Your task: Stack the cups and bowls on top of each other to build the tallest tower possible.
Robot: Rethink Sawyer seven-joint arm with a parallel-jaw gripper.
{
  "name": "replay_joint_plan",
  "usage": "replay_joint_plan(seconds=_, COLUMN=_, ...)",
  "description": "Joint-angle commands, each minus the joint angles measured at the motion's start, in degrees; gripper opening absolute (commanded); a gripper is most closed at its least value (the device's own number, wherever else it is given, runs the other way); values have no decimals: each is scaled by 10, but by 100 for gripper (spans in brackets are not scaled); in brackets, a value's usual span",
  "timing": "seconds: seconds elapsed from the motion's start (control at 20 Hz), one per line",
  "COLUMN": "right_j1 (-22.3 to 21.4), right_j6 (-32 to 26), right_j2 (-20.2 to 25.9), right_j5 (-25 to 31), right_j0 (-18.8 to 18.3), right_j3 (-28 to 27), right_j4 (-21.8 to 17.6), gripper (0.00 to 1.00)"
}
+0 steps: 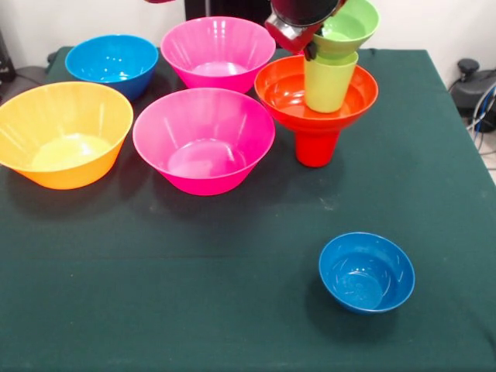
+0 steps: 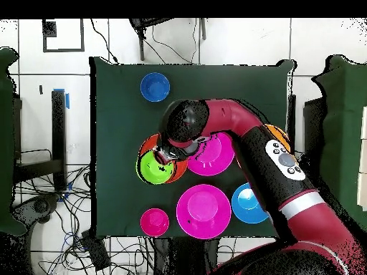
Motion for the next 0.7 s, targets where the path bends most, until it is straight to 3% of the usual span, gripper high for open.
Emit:
replay_joint_plan(seconds=0.05, right_j1=-15, right_j6=-86, right_j2=-9, right_j5=-38, right_j0=-23, right_j3=24, right_j4=-54, gripper=0)
replay_joint_plan(seconds=0.1, right_j1=1, right_j6=-72, right_j2=-11, right_j5=-39, right_j0=6, right_j3=-1, right_j4=-58, gripper=0)
replay_joint_plan(seconds=0.7, right_j1=24, right_j6=-69, right_j2=-2, right_j5=-38, right_j0=15, right_j3=-21, right_j4=-56, gripper=0)
